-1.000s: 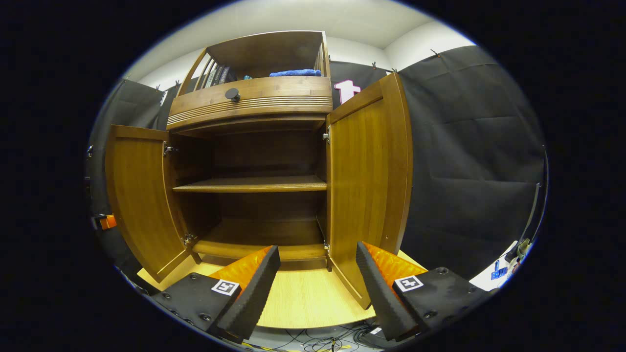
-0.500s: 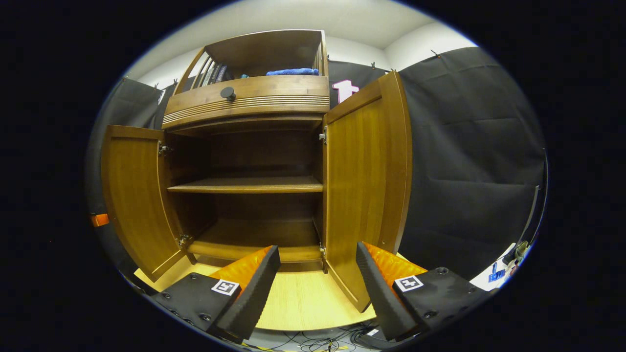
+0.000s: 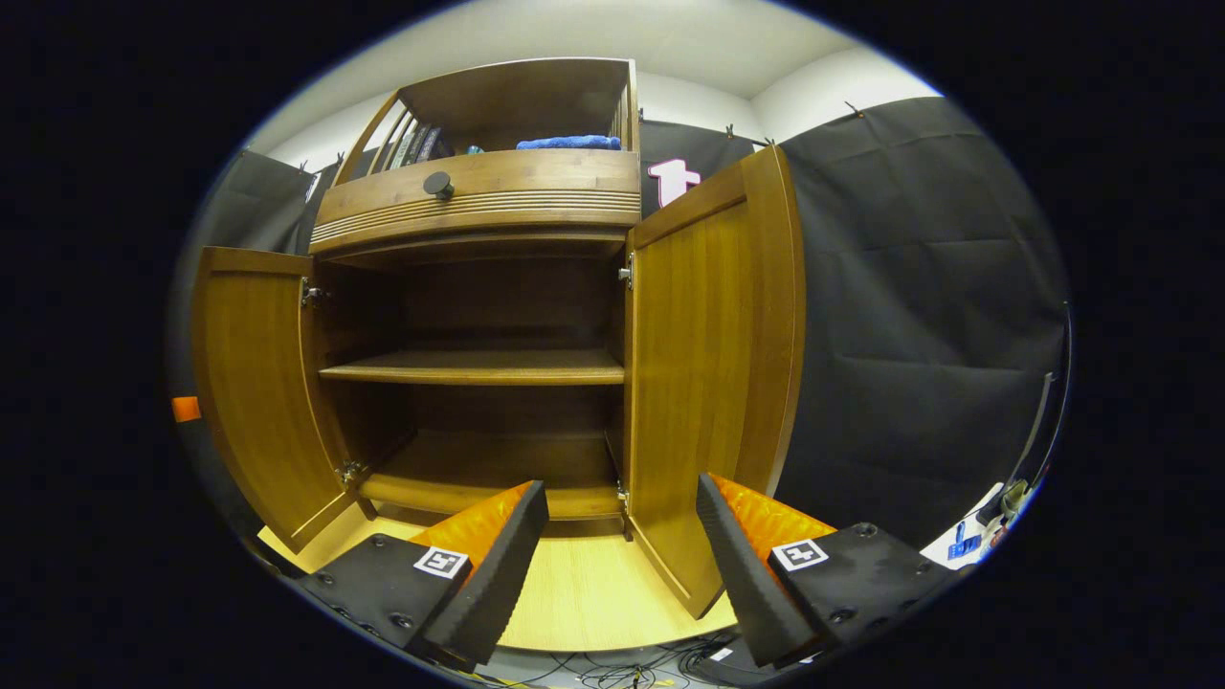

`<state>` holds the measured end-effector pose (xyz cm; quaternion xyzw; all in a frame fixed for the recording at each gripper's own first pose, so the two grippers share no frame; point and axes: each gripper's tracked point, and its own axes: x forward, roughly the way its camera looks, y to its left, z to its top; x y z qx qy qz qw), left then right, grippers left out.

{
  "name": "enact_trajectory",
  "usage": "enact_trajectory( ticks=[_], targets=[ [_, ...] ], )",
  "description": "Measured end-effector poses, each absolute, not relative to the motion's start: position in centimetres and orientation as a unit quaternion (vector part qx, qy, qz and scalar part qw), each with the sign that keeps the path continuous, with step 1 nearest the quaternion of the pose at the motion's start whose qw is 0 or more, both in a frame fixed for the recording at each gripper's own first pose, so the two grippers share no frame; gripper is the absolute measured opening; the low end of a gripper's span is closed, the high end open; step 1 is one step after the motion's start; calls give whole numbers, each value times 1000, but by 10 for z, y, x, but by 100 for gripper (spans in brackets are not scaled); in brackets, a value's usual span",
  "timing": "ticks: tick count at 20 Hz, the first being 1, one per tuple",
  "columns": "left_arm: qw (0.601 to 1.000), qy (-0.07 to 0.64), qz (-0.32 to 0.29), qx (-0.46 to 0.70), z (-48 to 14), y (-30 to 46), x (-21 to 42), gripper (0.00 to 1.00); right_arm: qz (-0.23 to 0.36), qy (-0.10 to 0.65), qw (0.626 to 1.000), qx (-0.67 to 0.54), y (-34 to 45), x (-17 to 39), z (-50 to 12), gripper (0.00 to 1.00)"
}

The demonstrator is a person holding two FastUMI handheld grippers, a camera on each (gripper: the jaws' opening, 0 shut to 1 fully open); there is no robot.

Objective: Open the right door of the double-door shoe cabinet with the right hand, and open the left door with the left hand.

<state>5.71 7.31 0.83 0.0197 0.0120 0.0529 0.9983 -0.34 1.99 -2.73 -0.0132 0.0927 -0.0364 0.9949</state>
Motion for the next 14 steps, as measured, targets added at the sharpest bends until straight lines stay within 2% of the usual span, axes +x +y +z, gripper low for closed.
enact_trajectory(
  ticks=[5,7,12,14],
  targets=[
    [999,-2,28,38,31,38,66,0,-44,76,996,-21,16,-3,-4,94],
    [999,-7,21,45,35,28,72,6,-46,66,996,-31,15,-2,7,94],
    [999,-3,21,49,32,15,81,36,-52,50,996,-46,10,-9,20,96],
    [998,-9,16,58,37,4,83,44,-56,48,996,-48,5,-7,18,97]
  ],
)
